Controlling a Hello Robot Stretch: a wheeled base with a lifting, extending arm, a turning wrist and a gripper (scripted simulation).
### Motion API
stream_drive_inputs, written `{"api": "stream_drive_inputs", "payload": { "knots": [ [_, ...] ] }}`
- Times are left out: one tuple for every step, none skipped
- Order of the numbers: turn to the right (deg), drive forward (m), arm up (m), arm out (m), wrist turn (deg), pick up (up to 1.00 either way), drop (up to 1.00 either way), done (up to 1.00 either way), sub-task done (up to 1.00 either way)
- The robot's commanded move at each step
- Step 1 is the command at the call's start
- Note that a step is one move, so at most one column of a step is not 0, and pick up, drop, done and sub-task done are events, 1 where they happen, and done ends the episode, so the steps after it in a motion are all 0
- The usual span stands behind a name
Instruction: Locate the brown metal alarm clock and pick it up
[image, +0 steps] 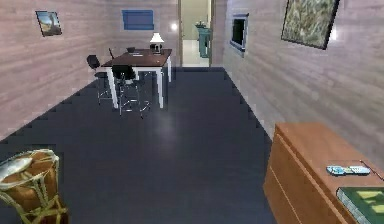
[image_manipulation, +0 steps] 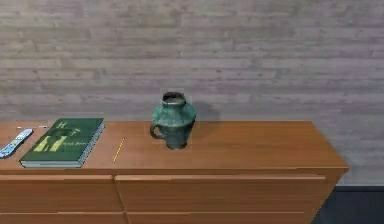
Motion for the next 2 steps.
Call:
{"api": "stream_drive_inputs", "payload": {
  "knots": [
    [3.0, 0.0, 0.0, 0.0, 0.0, 0.0, 0.0, 0.0, 0.0],
    [0.0, 0.25, 0.0, 0.0, 0.0, 0.0, 0.0, 0.0, 0.0]
  ]
}}
